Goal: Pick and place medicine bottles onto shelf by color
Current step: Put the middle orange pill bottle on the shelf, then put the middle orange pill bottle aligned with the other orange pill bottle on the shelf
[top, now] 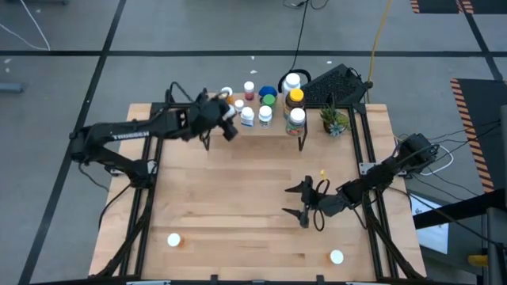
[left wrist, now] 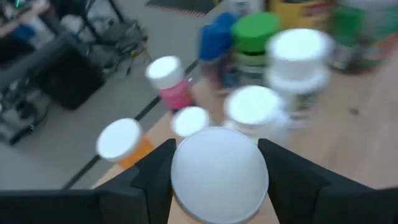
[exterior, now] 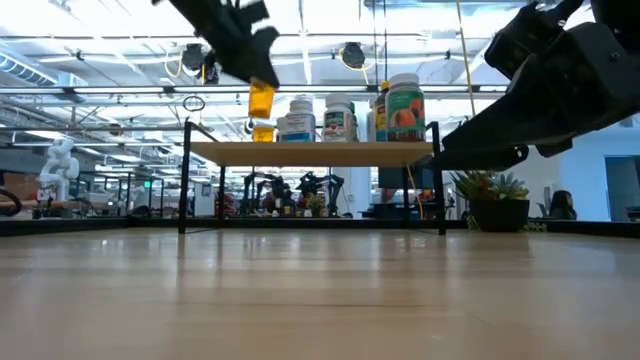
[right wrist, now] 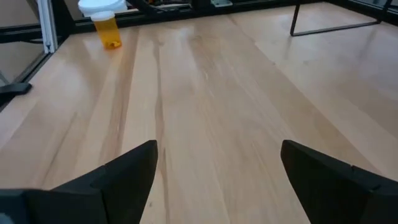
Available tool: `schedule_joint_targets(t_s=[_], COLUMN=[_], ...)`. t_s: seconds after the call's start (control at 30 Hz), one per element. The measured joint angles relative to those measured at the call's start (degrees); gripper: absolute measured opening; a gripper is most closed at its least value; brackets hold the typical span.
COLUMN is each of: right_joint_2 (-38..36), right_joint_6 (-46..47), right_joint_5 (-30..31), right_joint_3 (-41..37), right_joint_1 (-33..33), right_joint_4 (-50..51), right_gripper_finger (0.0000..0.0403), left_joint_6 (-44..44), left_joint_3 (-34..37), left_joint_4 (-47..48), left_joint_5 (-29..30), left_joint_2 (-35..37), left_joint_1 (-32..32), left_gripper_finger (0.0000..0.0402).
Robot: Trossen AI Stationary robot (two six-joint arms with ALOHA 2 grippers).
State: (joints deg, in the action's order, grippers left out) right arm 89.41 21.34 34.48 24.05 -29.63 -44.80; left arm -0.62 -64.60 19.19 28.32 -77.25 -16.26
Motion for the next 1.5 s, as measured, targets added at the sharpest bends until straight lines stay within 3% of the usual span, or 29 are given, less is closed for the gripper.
schedule_joint_targets(t_s=[0.2, 0.37, 0.63, 1.07, 1.27, 1.5], right_joint_2=[0.0, 0.0, 0.0, 0.0, 0.0, 0.0], right_joint_6=[-0.4, -0.5, -0.6, -0.5, 0.0, 0.5], right_joint_5=[0.0, 0.0, 0.0, 0.0, 0.0, -0.1], right_joint_3=[0.0, 0.0, 0.0, 0.0, 0.0, 0.0], right_joint_1=[0.0, 0.0, 0.0, 0.0, 0.0, 0.0], right_joint_4=[0.2, 0.4, 0.4, 0.4, 0.4, 0.3], right_gripper_finger=[0.0338, 0.0338, 0.0338, 0.0338, 0.0338, 0.0338], left_joint_6=[-3.2, -4.5, -4.5, -7.1, -7.5, -10.4], left_joint_3=[0.1, 0.0, 0.0, 0.0, 0.0, 0.0], left_joint_4=[0.2, -0.1, -0.2, 2.4, 6.8, 11.2], left_joint_5=[-4.6, -6.3, -6.4, -5.8, -2.8, -3.3], left_joint_2=[-3.8, -5.4, -5.7, -3.1, 0.9, -0.7], left_joint_1=[-8.1, -10.3, -10.4, -6.3, -4.2, -3.8], left_gripper_finger=[0.0240, 0.0228, 0.0192, 0.0199, 0.0251, 0.0368])
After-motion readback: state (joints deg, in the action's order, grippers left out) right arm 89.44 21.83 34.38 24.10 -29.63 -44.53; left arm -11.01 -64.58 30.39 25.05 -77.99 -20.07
